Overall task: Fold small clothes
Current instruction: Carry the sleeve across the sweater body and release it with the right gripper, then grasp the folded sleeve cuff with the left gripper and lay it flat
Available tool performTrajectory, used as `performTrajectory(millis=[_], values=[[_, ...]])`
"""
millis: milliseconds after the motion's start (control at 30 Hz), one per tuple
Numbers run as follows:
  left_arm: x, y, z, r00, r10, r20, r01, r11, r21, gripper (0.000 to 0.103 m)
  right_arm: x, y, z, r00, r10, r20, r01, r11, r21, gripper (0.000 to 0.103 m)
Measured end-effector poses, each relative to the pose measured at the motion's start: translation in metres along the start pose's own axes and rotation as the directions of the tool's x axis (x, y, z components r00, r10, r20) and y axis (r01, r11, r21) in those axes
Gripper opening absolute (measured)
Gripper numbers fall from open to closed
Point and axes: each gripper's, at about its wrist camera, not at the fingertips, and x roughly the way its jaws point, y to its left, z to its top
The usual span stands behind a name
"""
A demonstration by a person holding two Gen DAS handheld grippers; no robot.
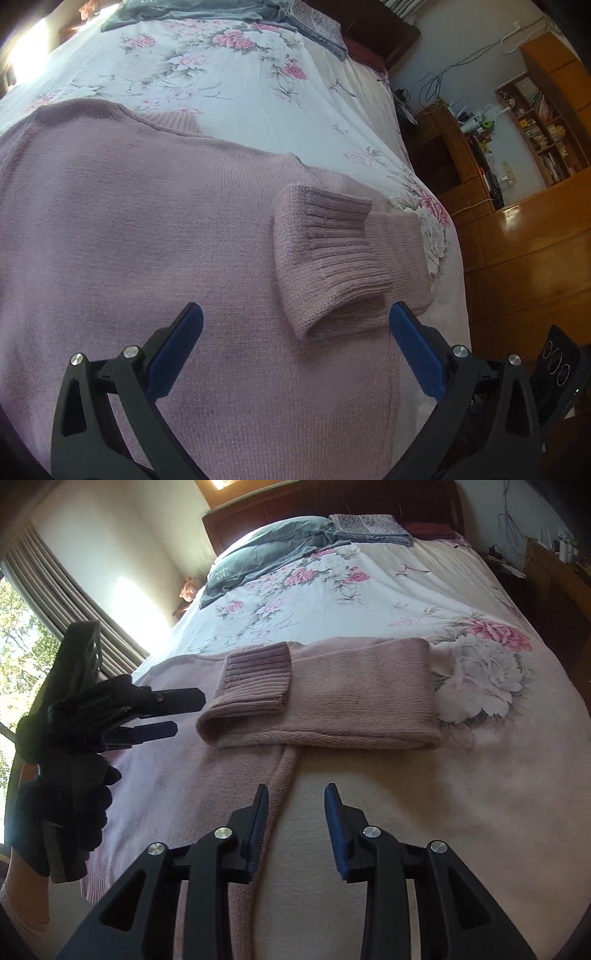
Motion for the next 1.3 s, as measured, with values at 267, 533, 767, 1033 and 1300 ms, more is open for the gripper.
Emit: performTrajectory(millis=[267,533,767,1033,1300], values=[[0.028,-0.017,0.009,0.999,-0.006,-0.040,0.004,0.999,-0.032,0.039,-0.009,-0.034,-0.014,0.999,-0.034,0.017,0.032,0.996,0.088,0.036],[-0.046,-0.008,0.014,0.980,-0.090,0.175,0.092,0.996,-0.007,0.012,-0.009,-0.029,-0.006,0.999,-0.026,0.036,0.022,0.994,0.104,0.036],[-0.117,0.040,0.028,0.949,-0.011,0.314,0.014,1.000,-0.008,0.012,-0.010,-0.014,0.025,0.998,0.024,0.066,-0.031,0.993,0.110,0.036],[-0.111,0.116,0.033,0.958,0.076,0.277,-0.046,0.992,-0.116,0.013,0.045,0.016,0.083,0.992,0.126,0.010,-0.127,0.981,0.144,0.036],[-0.090,0.178,0.026,0.965,0.127,0.229,-0.080,0.976,-0.204,0.017,0.110,0.003,0.072,0.983,0.143,-0.119,-0.113,0.967,0.227,0.034]])
